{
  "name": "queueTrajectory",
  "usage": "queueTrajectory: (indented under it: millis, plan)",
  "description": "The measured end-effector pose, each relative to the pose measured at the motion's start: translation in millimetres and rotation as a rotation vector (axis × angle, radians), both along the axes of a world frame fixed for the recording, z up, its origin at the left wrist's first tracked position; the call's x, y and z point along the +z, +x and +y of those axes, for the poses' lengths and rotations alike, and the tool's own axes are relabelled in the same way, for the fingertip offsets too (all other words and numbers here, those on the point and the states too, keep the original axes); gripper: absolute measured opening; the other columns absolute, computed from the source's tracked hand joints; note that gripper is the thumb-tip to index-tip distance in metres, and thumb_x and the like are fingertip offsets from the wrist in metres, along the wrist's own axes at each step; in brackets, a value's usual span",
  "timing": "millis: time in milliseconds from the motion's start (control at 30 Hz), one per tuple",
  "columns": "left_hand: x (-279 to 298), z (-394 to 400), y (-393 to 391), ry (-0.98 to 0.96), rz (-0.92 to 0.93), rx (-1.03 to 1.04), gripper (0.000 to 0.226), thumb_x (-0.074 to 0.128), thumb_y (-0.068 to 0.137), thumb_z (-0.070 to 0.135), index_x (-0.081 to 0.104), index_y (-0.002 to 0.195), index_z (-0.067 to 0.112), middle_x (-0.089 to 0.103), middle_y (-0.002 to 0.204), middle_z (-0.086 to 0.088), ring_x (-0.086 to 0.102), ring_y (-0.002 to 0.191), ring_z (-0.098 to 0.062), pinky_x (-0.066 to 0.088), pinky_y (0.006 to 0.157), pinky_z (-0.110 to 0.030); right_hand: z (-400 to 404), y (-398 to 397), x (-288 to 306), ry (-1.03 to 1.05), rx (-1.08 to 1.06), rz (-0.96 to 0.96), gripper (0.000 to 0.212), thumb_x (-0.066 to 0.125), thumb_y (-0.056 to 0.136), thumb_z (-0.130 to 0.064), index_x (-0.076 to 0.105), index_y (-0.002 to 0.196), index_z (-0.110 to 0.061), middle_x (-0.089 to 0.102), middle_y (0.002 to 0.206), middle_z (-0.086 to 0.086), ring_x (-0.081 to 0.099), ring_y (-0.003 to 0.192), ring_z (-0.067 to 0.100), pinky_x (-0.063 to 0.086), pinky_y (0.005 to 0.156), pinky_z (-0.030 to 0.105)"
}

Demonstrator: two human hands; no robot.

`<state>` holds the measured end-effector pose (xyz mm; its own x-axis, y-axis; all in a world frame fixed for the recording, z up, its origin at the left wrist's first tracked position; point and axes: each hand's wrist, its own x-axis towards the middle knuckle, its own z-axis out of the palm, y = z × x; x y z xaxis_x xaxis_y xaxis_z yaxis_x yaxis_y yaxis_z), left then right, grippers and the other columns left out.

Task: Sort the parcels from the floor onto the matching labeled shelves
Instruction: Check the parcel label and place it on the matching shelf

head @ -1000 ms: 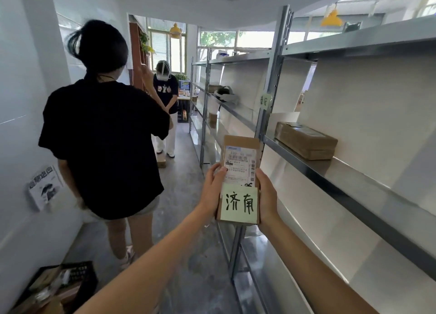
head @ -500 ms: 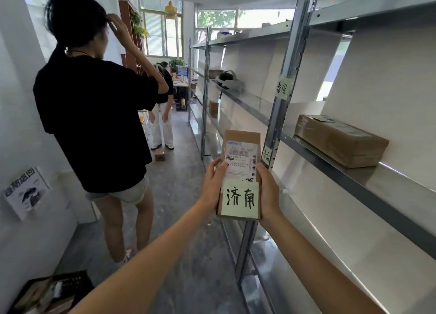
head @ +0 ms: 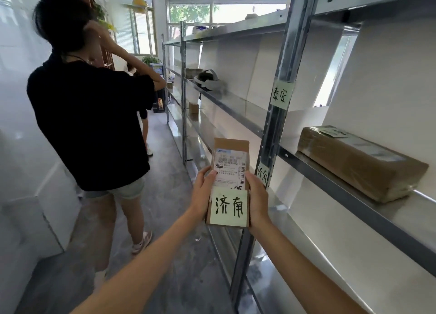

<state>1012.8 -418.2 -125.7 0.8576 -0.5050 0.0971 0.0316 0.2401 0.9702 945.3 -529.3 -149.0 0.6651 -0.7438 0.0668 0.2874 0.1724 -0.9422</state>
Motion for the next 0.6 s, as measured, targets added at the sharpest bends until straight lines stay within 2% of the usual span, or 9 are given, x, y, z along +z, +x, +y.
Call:
queueTrajectory:
  millis: [100,200,300,400,500,600]
  plan:
    - [-9,-8,28,0.002,0.016,-0.037,0.032,0.046,0.102,0.018,0.043,0.132,0.007,0.068,0.097,-0.007,0.071,0.067,-0.006,0.056,0.058,-0.021,-6,21,-6,-0.018,-0.028,0.008,0.014,0.061,0.099,-0.029,0.069,0.098,-0.018,0.074,0.082,-0.002,0.071,0.077,0.018,0.055,0.066,0.03]
    - [-19,-14,59,0.016,0.012,-0.099,0.034,0.047,0.102,0.021,0.045,0.132,0.004,0.07,0.096,-0.008,0.072,0.072,-0.011,0.057,0.06,-0.025,-7,42,-12,-0.002,-0.096,0.017,0.014,0.06,0.1,-0.024,0.066,0.103,-0.011,0.072,0.079,-0.005,0.07,0.068,0.007,0.054,0.058,0.019]
    - [-27,-16,94,0.045,0.002,-0.198,0.031,0.046,0.102,0.025,0.045,0.13,0.012,0.071,0.093,-0.006,0.073,0.071,-0.013,0.057,0.061,-0.027,-2,65,-20,0.02,-0.16,0.013,0.016,0.06,0.1,-0.024,0.066,0.106,-0.011,0.073,0.08,-0.003,0.07,0.066,0.005,0.054,0.057,0.018]
    - [-36,-19,128,0.061,-0.044,-0.324,0.036,0.046,0.102,0.031,0.043,0.133,0.012,0.073,0.093,-0.006,0.074,0.076,-0.019,0.059,0.066,-0.033,11,89,-23,0.015,-0.256,-0.026,0.03,0.067,0.094,-0.036,0.065,0.111,-0.011,0.073,0.083,-0.001,0.071,0.073,0.011,0.055,0.064,0.025]
    - [-38,-17,154,0.074,-0.041,-0.446,0.029,0.045,0.103,0.027,0.045,0.128,0.012,0.072,0.092,-0.005,0.074,0.07,-0.012,0.058,0.059,-0.024,26,108,-29,0.07,-0.38,-0.022,0.041,0.07,0.08,-0.047,0.066,0.108,-0.017,0.076,0.088,0.003,0.071,0.083,0.024,0.055,0.075,0.037]
    - [-41,-12,170,0.083,-0.06,-0.558,0.031,0.044,0.103,0.029,0.044,0.13,0.014,0.072,0.097,-0.009,0.074,0.073,-0.015,0.058,0.059,-0.025,46,115,-30,0.09,-0.492,0.025,0.041,0.068,0.091,-0.042,0.066,0.118,-0.011,0.078,0.1,0.013,0.074,0.091,0.034,0.059,0.081,0.043]
